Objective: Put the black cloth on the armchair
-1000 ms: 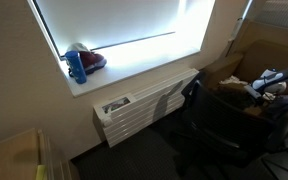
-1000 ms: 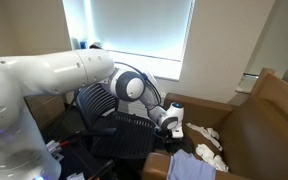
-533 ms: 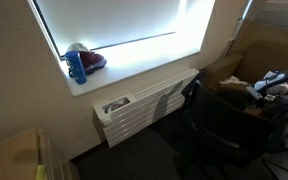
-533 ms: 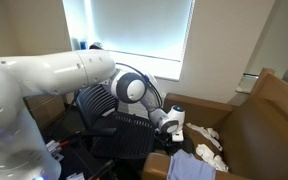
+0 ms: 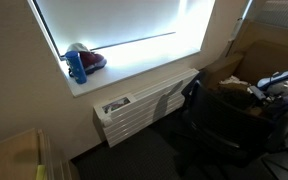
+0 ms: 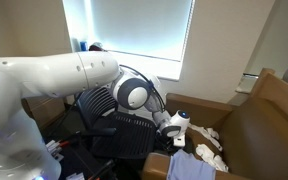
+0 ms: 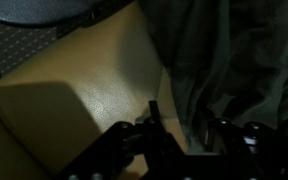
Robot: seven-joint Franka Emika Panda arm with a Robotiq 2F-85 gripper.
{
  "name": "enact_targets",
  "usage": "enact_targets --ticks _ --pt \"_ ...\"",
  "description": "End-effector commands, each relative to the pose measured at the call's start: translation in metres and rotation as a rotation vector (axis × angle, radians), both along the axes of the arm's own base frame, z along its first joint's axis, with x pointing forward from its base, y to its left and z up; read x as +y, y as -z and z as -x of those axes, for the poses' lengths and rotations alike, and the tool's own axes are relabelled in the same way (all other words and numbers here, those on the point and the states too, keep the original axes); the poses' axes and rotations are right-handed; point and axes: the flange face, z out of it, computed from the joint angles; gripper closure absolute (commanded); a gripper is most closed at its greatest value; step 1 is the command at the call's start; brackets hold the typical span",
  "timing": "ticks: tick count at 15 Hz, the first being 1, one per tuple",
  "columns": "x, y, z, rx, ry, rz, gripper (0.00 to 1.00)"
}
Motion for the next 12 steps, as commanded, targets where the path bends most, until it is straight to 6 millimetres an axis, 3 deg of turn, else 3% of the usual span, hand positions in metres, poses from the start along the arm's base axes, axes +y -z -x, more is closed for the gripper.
enact_targets --ticks 1,3,8,10,12 --pt "-0.006 -0.002 0.0 -0.009 0.008 -0.028 0.89" --pt "-0.01 -0.006 -0.004 -0.018 0.015 -0.017 1.0" --pt "-0.014 -0.035 -0.034 -0.095 -0.05 -0.006 1.0" --pt "-0.011 -0.057 -0.054 -0.144 -0.102 0.028 1.0" --pt "-0.009 -0.092 -0.071 -0.204 -0.143 0.085 1.0"
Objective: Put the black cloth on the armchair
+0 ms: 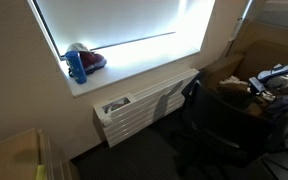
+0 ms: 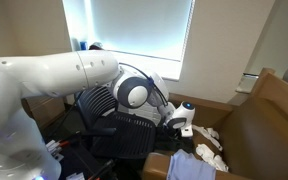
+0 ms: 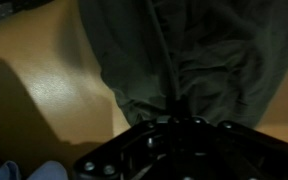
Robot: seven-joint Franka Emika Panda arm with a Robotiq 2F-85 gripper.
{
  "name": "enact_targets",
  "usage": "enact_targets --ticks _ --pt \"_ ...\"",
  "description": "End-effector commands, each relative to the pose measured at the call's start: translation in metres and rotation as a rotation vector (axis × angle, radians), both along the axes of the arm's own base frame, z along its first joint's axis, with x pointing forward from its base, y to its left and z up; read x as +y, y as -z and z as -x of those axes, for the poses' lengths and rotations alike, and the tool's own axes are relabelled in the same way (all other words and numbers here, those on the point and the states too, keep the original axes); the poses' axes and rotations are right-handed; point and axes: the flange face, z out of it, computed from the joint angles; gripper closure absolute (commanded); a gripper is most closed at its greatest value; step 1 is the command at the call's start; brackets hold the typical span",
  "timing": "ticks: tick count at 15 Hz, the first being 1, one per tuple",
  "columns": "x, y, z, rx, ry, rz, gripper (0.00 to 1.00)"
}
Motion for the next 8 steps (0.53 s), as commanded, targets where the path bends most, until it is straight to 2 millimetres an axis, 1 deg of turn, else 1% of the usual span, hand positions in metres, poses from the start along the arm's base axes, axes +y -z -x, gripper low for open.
enact_targets --ticks 1,2,5,8 --pt "0.002 -0.067 -0.029 -0.105 -0.08 0.091 1.0" --pt "0.004 -0.092 -0.036 -0.145 -0.084 0.14 1.0" --pt "0.007 -0.161 -0.048 -0.271 -0.066 0.316 1.0" --pt "0.023 -0.227 -0.054 -0.426 -0.037 0.471 1.0"
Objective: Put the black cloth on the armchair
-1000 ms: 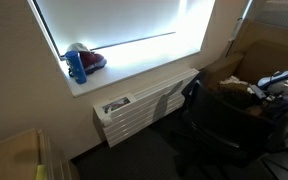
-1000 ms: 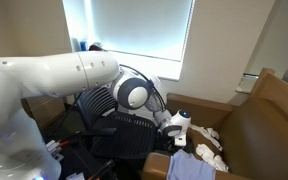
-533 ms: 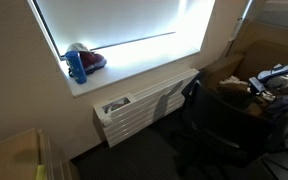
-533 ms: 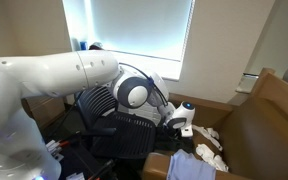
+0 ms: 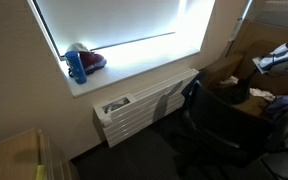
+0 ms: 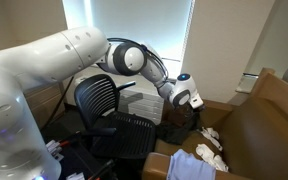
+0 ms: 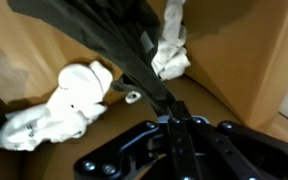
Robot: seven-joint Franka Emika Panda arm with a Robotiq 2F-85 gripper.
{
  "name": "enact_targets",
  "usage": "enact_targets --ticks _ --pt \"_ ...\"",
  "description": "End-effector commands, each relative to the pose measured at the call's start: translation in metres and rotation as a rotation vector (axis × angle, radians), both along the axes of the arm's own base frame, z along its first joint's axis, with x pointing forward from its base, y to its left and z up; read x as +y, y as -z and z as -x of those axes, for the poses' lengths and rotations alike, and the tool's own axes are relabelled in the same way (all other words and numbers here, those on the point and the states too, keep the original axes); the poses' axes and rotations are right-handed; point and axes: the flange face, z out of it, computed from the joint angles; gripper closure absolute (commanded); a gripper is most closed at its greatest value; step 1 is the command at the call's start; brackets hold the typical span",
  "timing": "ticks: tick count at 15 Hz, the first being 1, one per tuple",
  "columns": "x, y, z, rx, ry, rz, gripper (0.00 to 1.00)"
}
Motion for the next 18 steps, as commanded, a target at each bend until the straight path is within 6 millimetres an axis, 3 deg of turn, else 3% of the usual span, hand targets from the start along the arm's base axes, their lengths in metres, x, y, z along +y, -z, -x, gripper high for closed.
enact_targets --ticks 1,6,10,11,12,14,15,17,18 --pt "0.021 -0.076 0.012 -0.154 0.043 0.151 1.0" --pt "0.056 -0.184 0.037 -0.444 0.147 0.346 1.0" --pt "0.063 -0.256 0.09 -0.48 0.359 0.4 1.0" --pt "0.063 -0.237 0.056 -0.494 0.269 0.39 0.99" --pt "0.064 -0.251 0.068 -0.491 0.306 0.4 0.99" --pt "0.069 -0.26 0.081 -0.487 0.33 0.408 0.99" --pt "0.069 -0.258 0.083 -0.482 0.334 0.408 1.0" --pt "0.086 -0.249 0.069 -0.515 0.253 0.279 1.0" --pt "0.094 -0.224 0.06 -0.526 0.259 0.237 1.0"
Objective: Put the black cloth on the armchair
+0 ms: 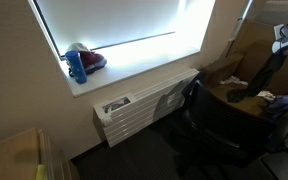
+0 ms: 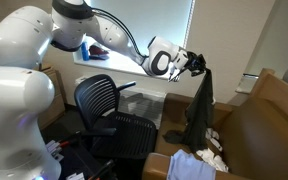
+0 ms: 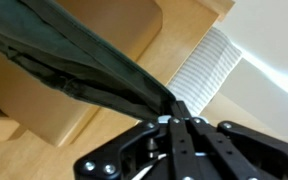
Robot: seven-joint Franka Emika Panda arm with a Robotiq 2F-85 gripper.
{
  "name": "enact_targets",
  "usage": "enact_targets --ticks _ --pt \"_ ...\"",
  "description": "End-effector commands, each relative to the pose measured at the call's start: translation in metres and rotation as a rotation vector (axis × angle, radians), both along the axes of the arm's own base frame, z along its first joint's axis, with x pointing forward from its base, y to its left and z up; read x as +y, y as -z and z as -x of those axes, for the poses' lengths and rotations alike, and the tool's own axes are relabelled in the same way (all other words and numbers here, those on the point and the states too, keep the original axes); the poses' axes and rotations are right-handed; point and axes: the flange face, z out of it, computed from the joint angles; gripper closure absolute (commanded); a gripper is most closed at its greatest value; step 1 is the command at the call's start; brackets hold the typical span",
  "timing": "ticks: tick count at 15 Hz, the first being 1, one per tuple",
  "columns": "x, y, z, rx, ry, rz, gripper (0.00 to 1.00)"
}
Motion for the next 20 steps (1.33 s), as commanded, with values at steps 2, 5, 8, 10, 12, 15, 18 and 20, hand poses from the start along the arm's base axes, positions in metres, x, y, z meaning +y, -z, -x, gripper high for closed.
enact_targets --ticks 2,5,8,10,12,15,18,20 --pt "0.039 0.061 -0.04 -0.052 -0.136 -0.203 1.0" --pt "0.066 0.123 -0.071 -0.016 -0.207 -0.359 1.0" --pt "0.085 0.167 -0.092 0.032 -0.278 -0.502 1.0" --pt "0.09 0.196 -0.101 0.072 -0.325 -0.579 1.0" --pt "0.097 0.196 -0.09 0.106 -0.324 -0.554 1.0" --pt "0.088 0.205 -0.09 0.11 -0.322 -0.556 0.99" --pt "0.102 0.195 -0.085 0.208 -0.366 -0.616 1.0" --pt "0.144 0.175 -0.083 0.201 -0.464 -0.672 1.0"
